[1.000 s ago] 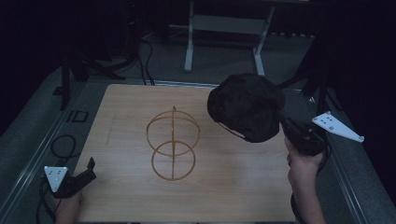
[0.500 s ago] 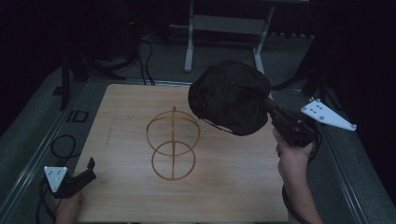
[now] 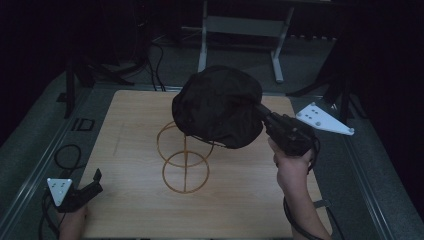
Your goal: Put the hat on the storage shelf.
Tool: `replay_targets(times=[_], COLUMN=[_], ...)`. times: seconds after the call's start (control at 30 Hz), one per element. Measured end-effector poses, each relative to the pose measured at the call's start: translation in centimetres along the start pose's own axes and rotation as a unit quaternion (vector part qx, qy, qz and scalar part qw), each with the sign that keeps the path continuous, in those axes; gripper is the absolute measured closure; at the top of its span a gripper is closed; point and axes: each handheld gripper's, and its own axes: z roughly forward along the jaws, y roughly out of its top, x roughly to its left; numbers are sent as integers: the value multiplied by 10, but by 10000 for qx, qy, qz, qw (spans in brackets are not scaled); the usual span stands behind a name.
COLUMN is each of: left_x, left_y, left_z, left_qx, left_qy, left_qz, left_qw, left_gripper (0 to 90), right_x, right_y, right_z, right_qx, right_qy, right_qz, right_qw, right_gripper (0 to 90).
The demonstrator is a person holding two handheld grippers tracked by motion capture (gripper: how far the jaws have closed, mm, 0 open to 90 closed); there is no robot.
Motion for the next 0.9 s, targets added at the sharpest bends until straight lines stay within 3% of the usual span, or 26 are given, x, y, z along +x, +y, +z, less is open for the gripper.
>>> replay_targets(times=[0.17,0.5,0.9], left_x=[0,1,0], left_y=[0,0,0], left_z=[0,0,-1], left_qx=[-5,-17,-20], left_qy=[-10,-28,-28], left_qz=[2,-17,-10], left_qw=[10000,10000,10000], left_gripper=[18,18,18], right_x=[17,42,44], right_y=[-3,-17,-44], right_z=[15,36,53], right_qx=[62,197,582], right_qy=[289,605,673], right_qz=[22,2,11], right_qw=[9996,9980,9960], right_gripper=[900,900,900])
